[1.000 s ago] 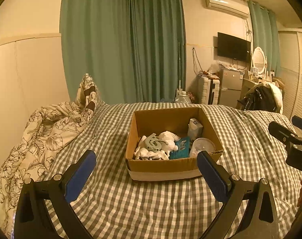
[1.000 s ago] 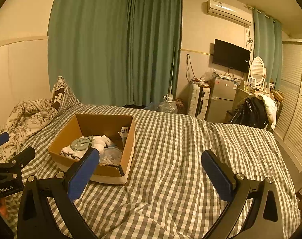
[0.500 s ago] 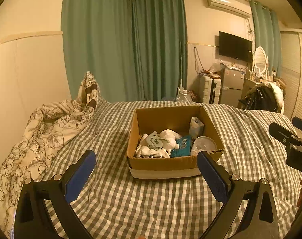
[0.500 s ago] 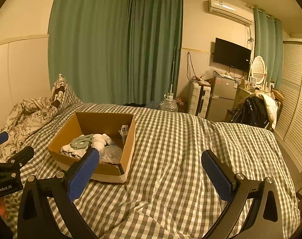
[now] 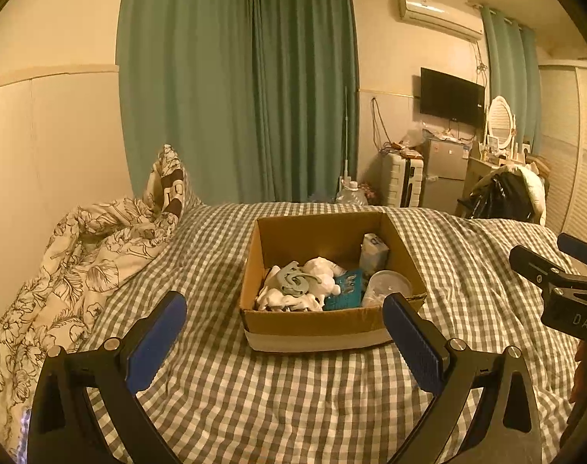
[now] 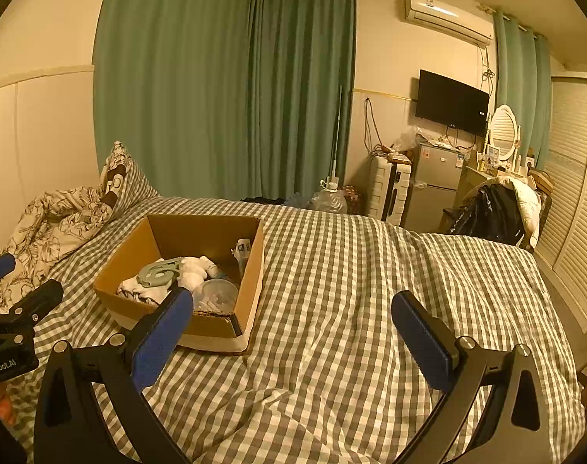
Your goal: Organize objects
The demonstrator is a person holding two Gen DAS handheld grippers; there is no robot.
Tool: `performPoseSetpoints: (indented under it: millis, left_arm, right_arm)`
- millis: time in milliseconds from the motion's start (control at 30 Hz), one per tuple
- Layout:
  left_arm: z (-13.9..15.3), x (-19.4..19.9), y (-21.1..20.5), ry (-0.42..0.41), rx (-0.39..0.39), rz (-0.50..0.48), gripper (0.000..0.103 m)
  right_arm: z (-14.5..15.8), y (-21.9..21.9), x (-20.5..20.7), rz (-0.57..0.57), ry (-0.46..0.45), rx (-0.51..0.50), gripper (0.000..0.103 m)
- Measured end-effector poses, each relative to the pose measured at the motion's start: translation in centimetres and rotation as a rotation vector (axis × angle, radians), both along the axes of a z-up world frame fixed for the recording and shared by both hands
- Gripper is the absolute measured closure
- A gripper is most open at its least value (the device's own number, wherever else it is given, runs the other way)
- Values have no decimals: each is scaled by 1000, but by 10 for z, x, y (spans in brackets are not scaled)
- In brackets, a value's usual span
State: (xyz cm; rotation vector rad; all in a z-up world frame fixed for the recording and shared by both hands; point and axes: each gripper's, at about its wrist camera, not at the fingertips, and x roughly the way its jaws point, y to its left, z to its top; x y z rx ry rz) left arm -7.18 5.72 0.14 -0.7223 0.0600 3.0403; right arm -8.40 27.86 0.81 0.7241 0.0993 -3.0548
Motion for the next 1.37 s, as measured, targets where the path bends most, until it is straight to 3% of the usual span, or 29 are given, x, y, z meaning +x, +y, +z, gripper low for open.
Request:
performPoseSetpoints:
  millis: [1367]
  left_arm:
    - [-4, 0, -3, -17, -3, 24, 0]
  right_arm:
    - [-4, 0, -2, -3, -21, 4, 0]
